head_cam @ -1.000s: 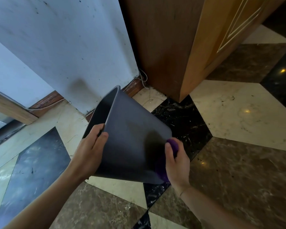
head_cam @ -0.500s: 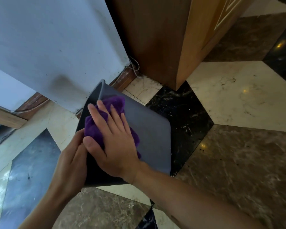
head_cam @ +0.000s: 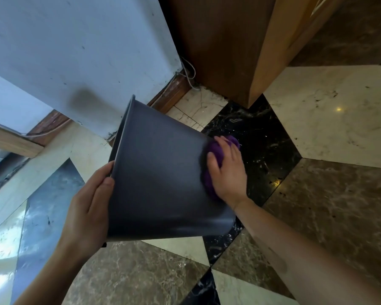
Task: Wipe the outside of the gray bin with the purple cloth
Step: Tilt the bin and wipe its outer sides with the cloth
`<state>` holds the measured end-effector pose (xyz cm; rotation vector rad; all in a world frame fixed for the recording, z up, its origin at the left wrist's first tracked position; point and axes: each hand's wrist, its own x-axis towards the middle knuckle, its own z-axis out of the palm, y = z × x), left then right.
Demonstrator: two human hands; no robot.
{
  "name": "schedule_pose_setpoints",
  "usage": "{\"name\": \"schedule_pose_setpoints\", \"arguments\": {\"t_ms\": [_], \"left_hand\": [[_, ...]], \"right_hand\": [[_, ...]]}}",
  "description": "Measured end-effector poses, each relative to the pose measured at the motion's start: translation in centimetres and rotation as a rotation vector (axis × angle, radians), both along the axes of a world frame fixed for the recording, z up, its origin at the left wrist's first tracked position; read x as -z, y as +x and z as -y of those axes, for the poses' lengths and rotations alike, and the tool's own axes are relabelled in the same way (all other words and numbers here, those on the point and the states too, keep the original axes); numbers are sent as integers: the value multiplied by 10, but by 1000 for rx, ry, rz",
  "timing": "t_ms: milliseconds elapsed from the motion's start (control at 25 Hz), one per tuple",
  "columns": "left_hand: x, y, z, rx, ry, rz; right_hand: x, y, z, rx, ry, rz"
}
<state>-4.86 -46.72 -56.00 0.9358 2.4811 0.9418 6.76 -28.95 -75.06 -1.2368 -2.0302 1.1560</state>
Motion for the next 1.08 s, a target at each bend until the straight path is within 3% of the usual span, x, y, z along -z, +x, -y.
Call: {"name": "schedule_pose_setpoints", "arguments": {"t_ms": [160, 280, 560, 640, 880, 1080], "left_hand": [[-2, 7, 1, -29, 0, -13], [-1, 12, 2, -60, 13, 11], [0, 25, -5, 15, 44, -32], [3, 23, -5, -25, 62, 2], [5, 7, 4, -98, -49, -46], [6, 1, 10, -98, -117, -78]], "right_hand": [[16, 23, 13, 276, -358, -115], [-2, 36, 69, 236, -204, -153], [-110, -19, 129, -226, 148, -514], [-120, -29, 118, -317, 169, -424], [-74, -41, 66, -332, 127, -82], [-24, -25, 9, -154, 39, 31]]}}
